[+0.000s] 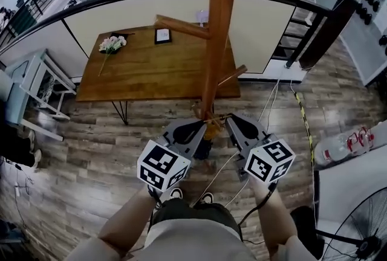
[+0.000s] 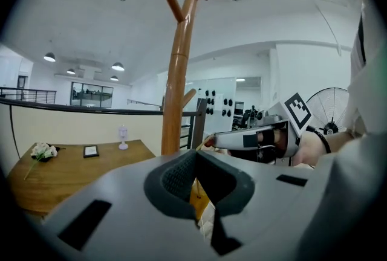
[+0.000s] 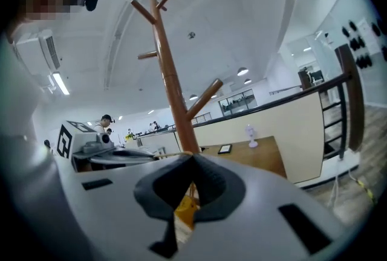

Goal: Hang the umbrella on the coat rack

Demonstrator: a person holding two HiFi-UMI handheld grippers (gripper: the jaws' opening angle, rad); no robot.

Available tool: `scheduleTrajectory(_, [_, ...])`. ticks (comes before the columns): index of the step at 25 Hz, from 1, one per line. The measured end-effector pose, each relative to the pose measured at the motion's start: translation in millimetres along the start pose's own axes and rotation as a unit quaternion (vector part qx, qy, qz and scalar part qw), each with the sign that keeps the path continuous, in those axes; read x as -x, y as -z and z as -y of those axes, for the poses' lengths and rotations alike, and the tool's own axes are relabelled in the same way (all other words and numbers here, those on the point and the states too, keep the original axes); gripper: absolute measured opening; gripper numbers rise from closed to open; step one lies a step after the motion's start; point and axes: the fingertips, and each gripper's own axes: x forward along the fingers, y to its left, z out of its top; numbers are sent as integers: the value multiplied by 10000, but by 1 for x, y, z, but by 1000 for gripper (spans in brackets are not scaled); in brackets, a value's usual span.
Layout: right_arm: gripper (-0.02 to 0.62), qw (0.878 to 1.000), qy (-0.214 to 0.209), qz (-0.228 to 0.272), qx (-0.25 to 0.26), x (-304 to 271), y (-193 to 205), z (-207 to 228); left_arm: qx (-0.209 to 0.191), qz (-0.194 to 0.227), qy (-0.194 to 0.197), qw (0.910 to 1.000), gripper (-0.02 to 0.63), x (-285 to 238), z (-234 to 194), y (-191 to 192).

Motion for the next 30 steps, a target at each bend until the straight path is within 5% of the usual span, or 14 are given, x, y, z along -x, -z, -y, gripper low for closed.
scheduleTrajectory(16, [23,9995,-142,-55,-291,-52,71,17,340,-190,47,9992,2,-39,-31,76])
scheduleTrajectory(22, [35,9982,238,94,-535,-30,51,34,374,-547,-90,9978,5,-41,-35,80])
scheduleTrajectory(30, [26,9980,545,309,-42,7,-14,14,262,-594,-154,9978,64,-5,-35,51])
